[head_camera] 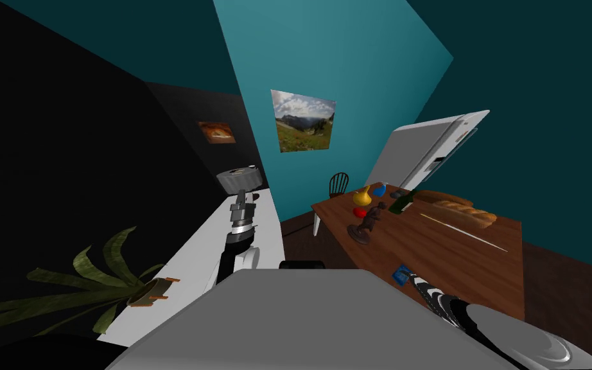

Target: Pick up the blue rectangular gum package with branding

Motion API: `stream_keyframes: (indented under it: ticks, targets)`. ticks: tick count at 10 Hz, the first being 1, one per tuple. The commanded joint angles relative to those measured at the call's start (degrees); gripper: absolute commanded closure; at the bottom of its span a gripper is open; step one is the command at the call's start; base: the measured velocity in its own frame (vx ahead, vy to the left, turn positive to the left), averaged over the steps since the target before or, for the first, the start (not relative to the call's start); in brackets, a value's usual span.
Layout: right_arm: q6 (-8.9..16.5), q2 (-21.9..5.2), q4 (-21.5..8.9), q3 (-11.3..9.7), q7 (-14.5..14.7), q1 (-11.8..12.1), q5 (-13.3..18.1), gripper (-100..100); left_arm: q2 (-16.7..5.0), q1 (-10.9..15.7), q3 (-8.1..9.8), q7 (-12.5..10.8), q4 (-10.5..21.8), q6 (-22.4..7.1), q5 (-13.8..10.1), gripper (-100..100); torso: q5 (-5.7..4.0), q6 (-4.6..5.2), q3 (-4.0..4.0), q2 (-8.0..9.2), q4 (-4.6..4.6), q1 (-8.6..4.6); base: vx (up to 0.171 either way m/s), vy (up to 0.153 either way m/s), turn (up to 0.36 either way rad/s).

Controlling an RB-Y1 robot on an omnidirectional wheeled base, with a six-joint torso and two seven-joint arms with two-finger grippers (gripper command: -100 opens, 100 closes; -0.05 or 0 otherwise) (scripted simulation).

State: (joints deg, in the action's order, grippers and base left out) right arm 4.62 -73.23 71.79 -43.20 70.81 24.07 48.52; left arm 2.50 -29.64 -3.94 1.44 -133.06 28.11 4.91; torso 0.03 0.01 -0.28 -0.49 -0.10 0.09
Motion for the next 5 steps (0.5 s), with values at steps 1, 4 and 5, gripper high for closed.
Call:
stream_keyframes:
  ticks: [1,4,5]
  targets:
    - [1.45,-0.06,-1.40,-2.06,2.55,0.21,0.52,-100,0.00,0.00,0.00,0.00,0.00,0.00,0.00,0,0.00,0.00,0.00,0.00,0.00,0.00,0.173,-0.008,0.152]
    - [2.35,0.67,-3.65,-4.42,5.37,0.23,1.18,-100,0.00,0.00,0.00,0.00,0.00,0.00,0.00,0,-0.02,0.02,0.04,0.09,0.01,-0.08,0.111,-0.029,0.098]
    - [2.24,0.30,-3.02,-3.75,4.66,0.45,1.11,-100,0.00,0.00,0.00,0.00,0.00,0.00,0.00,0,-0.02,0.03,0.09,0.18,0.03,-0.07,0.035,-0.014,0.021]
